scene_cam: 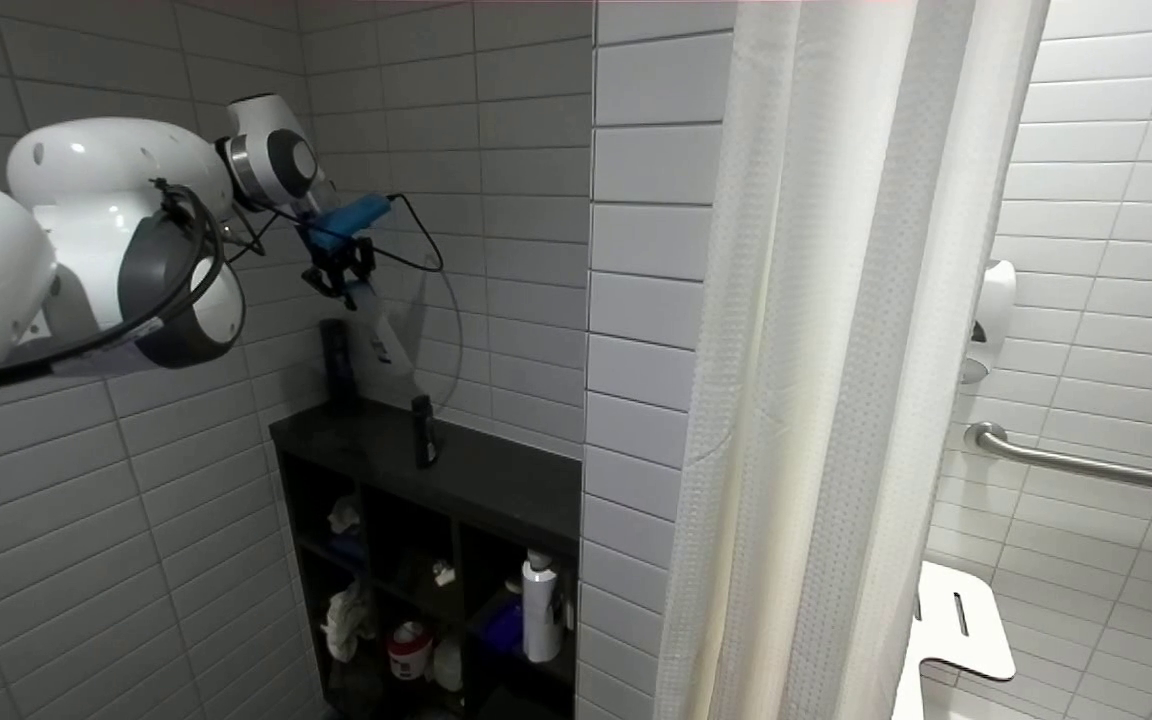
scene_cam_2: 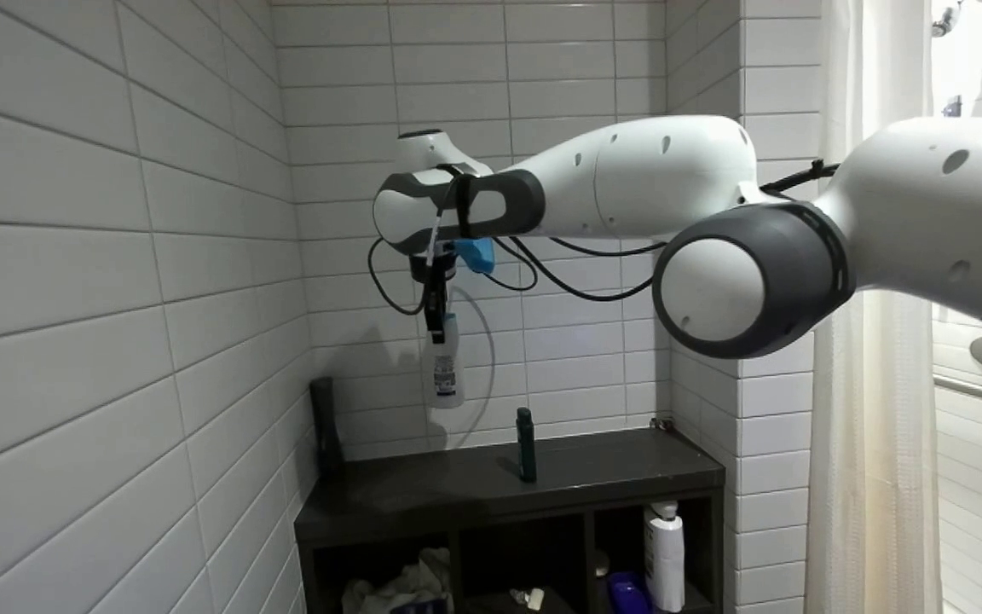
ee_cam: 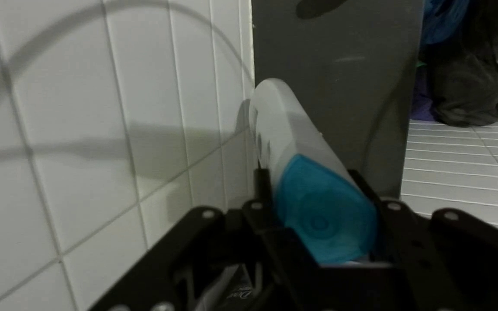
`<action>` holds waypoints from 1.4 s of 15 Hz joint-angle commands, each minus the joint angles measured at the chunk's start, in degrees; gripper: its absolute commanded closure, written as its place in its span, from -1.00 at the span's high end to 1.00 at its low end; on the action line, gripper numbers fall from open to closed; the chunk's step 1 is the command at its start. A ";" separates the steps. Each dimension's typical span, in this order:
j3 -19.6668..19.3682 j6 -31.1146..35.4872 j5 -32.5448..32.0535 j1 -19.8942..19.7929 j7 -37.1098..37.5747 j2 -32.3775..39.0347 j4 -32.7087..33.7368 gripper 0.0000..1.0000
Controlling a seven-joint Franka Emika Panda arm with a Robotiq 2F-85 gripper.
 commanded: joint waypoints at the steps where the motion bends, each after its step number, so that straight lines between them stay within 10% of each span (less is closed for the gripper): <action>1: 2.63 -2.67 2.32 -1.29 -3.65 0.41 1.22 -0.64; 21: 9.95 -7.67 10.28 -7.96 -8.10 4.67 1.64 -0.64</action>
